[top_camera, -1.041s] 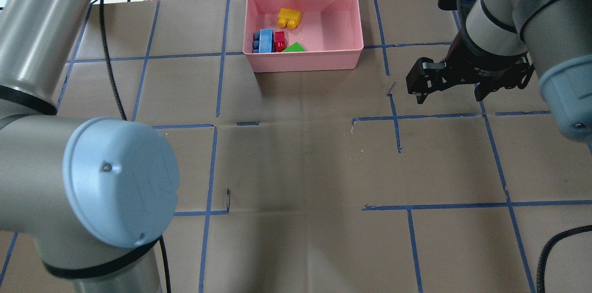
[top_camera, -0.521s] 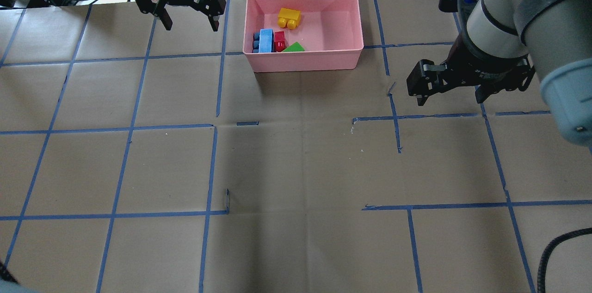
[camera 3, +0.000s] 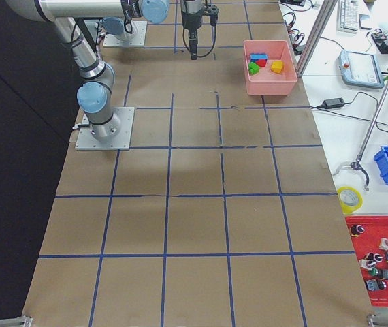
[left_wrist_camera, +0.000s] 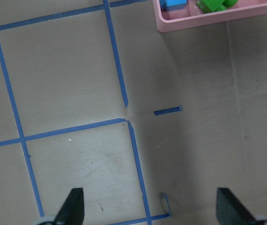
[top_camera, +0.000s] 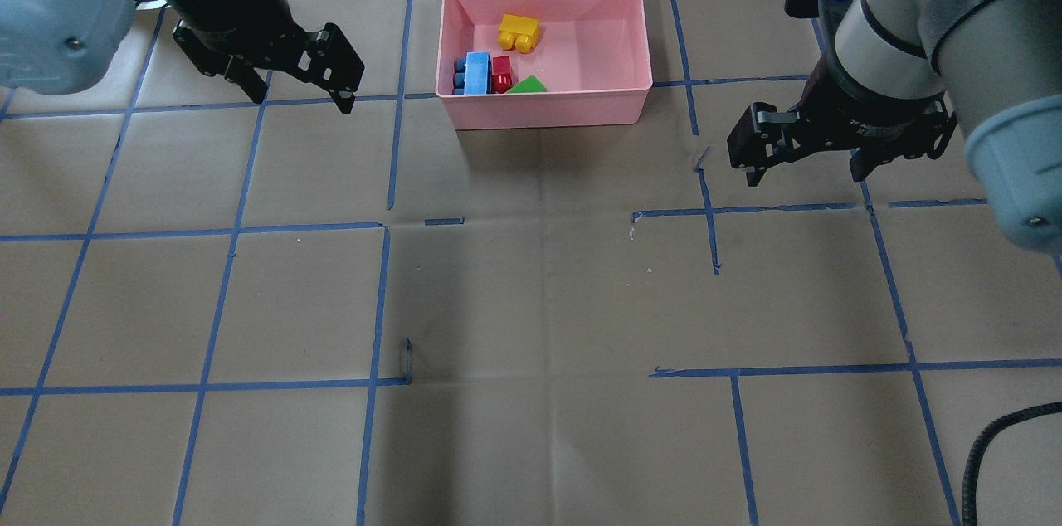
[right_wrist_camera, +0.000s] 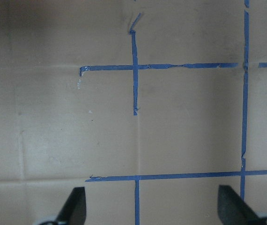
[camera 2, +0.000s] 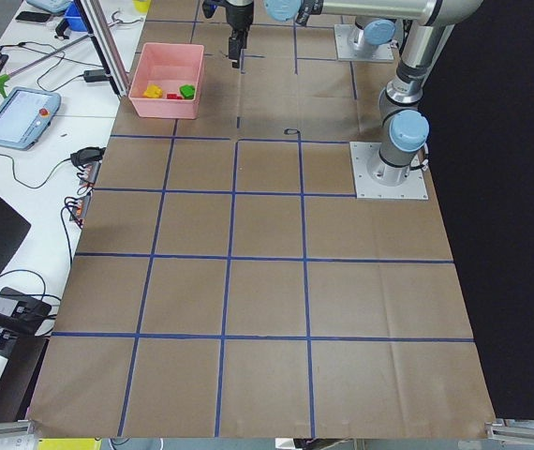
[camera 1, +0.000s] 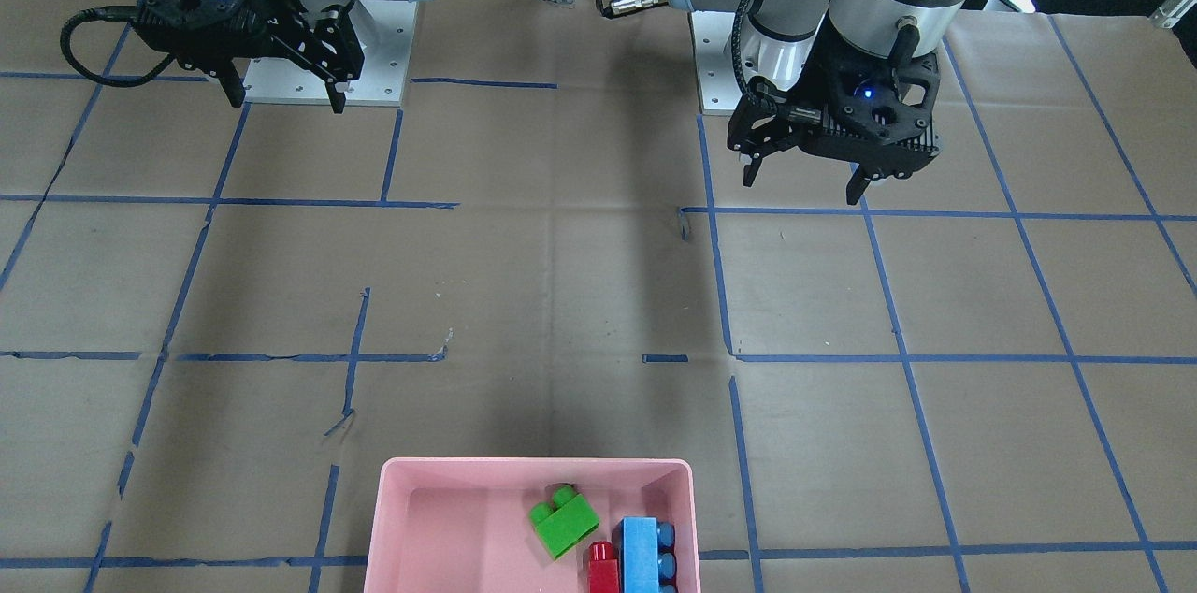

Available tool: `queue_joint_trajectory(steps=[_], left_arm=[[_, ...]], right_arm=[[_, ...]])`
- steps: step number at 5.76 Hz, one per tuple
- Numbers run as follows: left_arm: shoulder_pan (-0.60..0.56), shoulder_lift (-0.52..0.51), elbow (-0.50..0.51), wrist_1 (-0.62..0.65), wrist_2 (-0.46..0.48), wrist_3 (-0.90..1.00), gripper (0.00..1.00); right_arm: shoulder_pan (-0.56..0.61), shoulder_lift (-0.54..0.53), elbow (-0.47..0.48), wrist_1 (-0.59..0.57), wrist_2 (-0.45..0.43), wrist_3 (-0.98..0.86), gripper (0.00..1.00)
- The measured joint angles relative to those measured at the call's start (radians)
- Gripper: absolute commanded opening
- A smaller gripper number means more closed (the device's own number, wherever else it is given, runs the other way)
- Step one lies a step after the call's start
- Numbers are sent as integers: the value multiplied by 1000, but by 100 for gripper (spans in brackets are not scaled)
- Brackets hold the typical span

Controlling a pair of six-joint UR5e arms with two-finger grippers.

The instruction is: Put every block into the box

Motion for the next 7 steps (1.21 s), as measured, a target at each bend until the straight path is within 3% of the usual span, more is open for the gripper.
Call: queue_joint_trajectory(steps=[7], left_arm=[[34, 20, -6, 10, -8, 5, 100]], right_arm=[[0, 4, 11, -8, 3, 0, 100]])
